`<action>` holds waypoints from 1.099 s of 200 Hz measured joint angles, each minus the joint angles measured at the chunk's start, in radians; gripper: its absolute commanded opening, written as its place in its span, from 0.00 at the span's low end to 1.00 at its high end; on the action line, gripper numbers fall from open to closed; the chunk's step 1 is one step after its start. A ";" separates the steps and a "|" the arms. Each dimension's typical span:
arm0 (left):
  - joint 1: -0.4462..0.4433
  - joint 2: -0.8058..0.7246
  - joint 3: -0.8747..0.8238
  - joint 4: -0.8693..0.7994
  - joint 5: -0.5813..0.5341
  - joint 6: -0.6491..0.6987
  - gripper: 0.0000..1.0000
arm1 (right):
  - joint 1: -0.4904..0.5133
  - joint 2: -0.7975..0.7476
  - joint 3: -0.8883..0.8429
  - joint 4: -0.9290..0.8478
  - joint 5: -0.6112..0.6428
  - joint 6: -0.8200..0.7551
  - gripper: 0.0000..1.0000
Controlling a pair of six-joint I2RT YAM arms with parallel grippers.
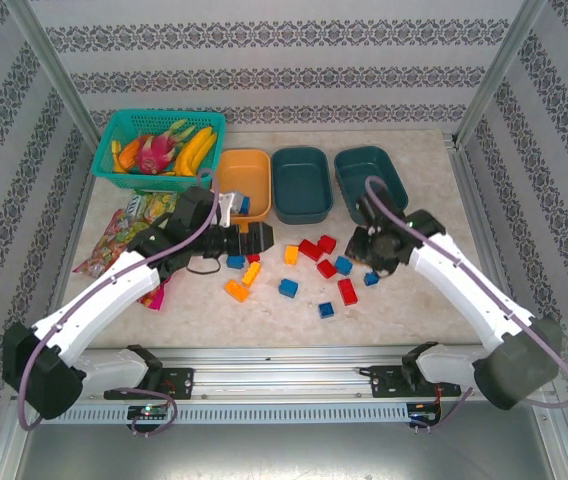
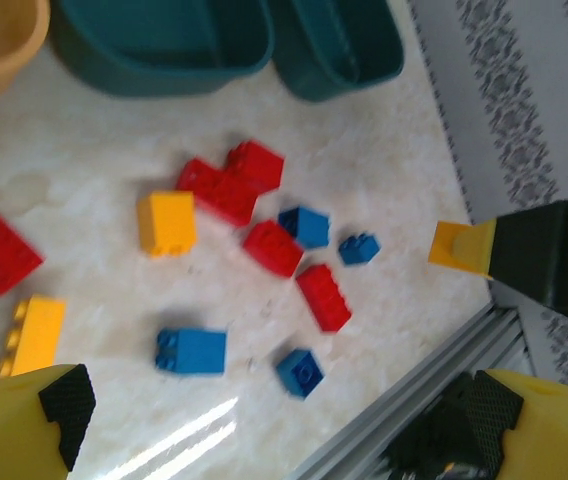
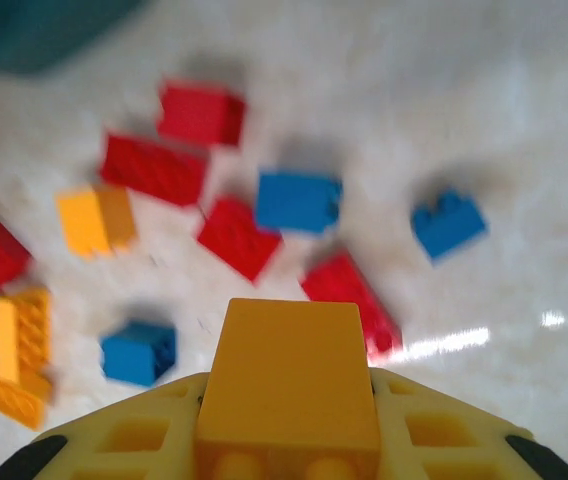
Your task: Sort the legos into containers by color
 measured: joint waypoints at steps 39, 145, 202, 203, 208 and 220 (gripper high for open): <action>0.000 0.173 0.158 0.068 0.001 -0.024 0.99 | -0.174 0.321 0.270 0.057 0.029 -0.137 0.26; 0.001 0.439 0.367 0.129 -0.011 -0.051 0.98 | -0.328 1.102 0.962 0.008 -0.030 -0.261 0.38; 0.001 0.439 0.367 0.128 -0.031 -0.054 0.98 | -0.328 1.113 0.995 -0.045 -0.052 -0.286 0.66; 0.001 0.439 0.367 0.128 -0.031 -0.054 0.98 | -0.328 1.110 0.993 -0.045 -0.052 -0.285 0.66; 0.001 0.438 0.366 0.128 -0.033 -0.054 0.98 | -0.328 1.094 0.977 -0.041 -0.052 -0.290 0.66; 0.001 0.430 0.356 0.128 -0.037 -0.053 0.98 | -0.325 1.023 0.912 -0.031 -0.048 -0.292 0.66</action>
